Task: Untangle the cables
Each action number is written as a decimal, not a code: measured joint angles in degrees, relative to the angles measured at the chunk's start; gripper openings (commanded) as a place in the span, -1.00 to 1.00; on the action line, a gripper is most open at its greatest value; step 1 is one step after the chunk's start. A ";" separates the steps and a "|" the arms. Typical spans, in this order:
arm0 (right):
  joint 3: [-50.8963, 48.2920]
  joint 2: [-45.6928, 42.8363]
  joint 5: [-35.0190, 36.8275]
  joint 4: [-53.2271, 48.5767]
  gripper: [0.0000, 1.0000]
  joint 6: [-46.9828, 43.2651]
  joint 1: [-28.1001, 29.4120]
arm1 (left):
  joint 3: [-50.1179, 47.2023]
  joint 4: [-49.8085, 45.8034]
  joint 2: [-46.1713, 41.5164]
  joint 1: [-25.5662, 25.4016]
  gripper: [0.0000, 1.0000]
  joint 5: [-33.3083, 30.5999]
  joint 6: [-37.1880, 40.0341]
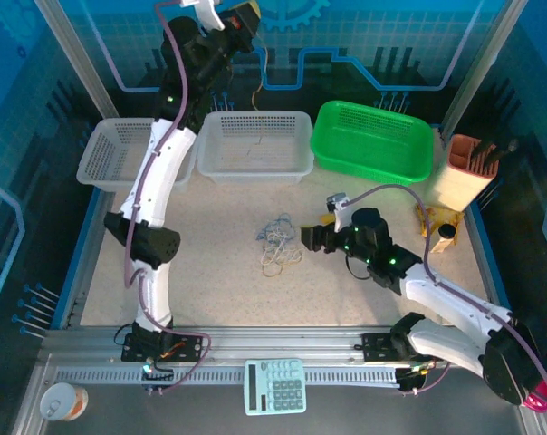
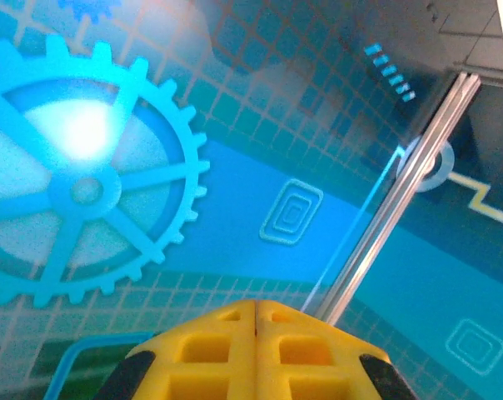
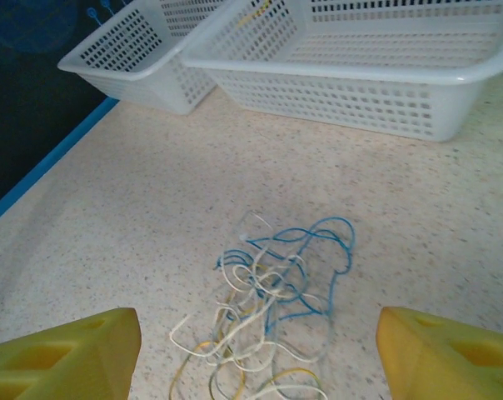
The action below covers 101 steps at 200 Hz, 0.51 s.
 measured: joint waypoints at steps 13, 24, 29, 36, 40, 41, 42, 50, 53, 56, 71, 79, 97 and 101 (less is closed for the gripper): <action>-0.31 -1.09 -0.07 -1.84 0.52 0.00 -1.11 | 3.45 0.20 1.97 0.66 -1.00 0.00 -1.03; -0.44 -1.42 -0.26 -3.26 0.52 -0.02 -1.95 | 4.20 0.59 2.62 1.22 -1.00 0.00 -1.92; -0.44 -1.44 -0.31 -3.65 0.53 -0.02 -2.23 | 4.20 0.79 2.73 1.53 -1.00 0.00 -2.54; -0.44 -1.44 -0.44 -4.48 0.52 -0.02 -2.62 | 3.67 1.16 2.73 1.86 -1.00 0.00 -2.95; -0.44 -1.44 -0.55 -4.94 0.52 -0.04 -2.84 | 2.93 1.64 2.71 2.03 -1.00 0.00 -3.19; -0.44 -1.44 -0.63 -5.20 0.52 -0.07 -2.89 | 2.80 1.70 2.71 2.08 -1.00 0.00 -3.26; -0.44 -1.44 -0.63 -5.22 0.52 -0.07 -2.91 | 2.60 1.81 2.69 2.14 -1.00 0.00 -3.37; -0.44 -1.44 -0.76 -5.97 0.53 -0.20 -3.26 | 0.70 2.99 2.51 2.40 -1.00 0.00 -3.87; -0.44 -1.44 -0.79 -6.27 0.52 -0.22 -3.37 | -0.33 3.48 2.45 2.54 -1.00 0.00 -3.98; -0.44 -1.44 -0.90 -6.58 0.52 -0.22 -3.50 | -1.42 3.93 2.32 2.60 -1.00 0.00 -4.07; -0.44 -1.46 -1.18 -7.78 0.52 -0.44 -4.04 | -7.98 5.77 1.95 2.69 -1.00 0.00 -4.37; -0.44 -1.55 -1.40 -8.48 0.52 -0.52 -4.33 | -11.76 6.25 1.95 2.69 -1.00 0.00 -4.35; -0.39 -1.97 -2.10 -10.05 0.52 -0.68 -4.70 | -19.21 5.68 2.43 2.69 -1.00 0.00 -4.13; -0.37 -2.12 -2.16 -10.34 0.52 -0.68 -4.76 | -20.28 5.53 2.69 2.69 -1.00 0.00 -4.02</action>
